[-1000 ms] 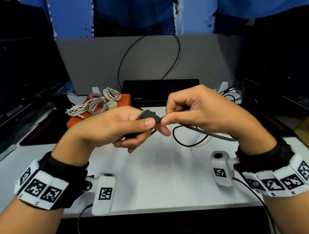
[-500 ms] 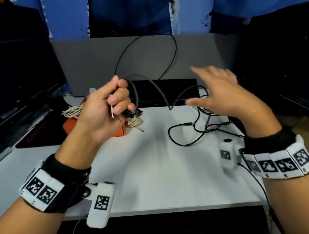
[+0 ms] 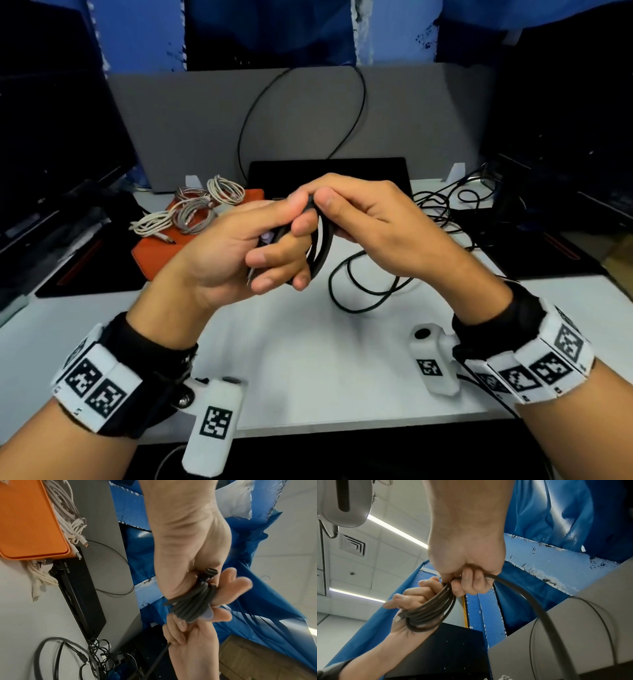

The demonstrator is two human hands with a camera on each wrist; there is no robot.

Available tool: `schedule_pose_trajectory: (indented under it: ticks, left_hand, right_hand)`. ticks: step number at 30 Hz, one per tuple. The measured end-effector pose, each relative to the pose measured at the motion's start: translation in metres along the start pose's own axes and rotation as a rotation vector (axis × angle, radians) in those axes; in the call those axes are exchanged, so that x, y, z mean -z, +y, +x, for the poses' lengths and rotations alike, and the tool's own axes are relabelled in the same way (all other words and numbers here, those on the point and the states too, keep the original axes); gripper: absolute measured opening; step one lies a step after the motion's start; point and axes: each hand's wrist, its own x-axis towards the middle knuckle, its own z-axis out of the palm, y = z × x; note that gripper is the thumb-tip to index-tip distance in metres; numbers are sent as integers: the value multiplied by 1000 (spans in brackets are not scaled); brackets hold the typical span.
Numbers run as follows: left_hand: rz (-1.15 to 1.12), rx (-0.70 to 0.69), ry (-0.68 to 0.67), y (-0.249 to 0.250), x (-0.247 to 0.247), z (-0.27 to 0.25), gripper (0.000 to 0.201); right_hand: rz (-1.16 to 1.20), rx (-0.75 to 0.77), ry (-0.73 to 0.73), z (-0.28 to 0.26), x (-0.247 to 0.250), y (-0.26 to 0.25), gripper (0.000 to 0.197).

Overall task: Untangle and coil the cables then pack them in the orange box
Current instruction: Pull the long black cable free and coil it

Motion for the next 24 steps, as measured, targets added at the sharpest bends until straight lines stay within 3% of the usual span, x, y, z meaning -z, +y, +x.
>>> schedule_pose_trajectory:
  ticks: [3, 5, 8, 11, 13, 16, 18, 20, 22, 24]
  left_hand:
    - [-79, -29, -11, 1, -3, 0, 38]
    - [-251, -110, 11, 4, -8, 1, 40]
    - [-416, -334, 207, 10, -12, 4, 47]
    - [-382, -533, 427, 15, -11, 8, 46]
    - [-252, -563, 539, 13, -3, 10, 50]
    - [268, -469, 673, 6, 3, 13, 39]
    - [736, -365, 727, -1, 5, 12, 33]
    - [1112, -253, 670, -4, 3, 9, 23]
    - [1173, -111, 510, -3, 1, 6, 26]
    - [971, -42, 369, 0, -3, 2, 36]
  right_hand:
    - [74, -18, 16, 3, 0, 1, 30]
    - [88, -41, 74, 3, -1, 5, 28]
    - [-84, -104, 68, 5, -8, 16, 24]
    - [-229, -193, -180, 2, -18, 16, 37]
    - [-287, -198, -392, -2, -21, 5, 36]
    - [-301, -153, -536, -7, -17, -11, 30]
    - [-333, -107, -453, -7, -13, -17, 25]
    - [-366, -61, -300, -6, -7, -19, 19]
    - [-374, -45, -200, -5, 3, -20, 15]
    - [-294, -59, -110, -6, 11, -22, 8]
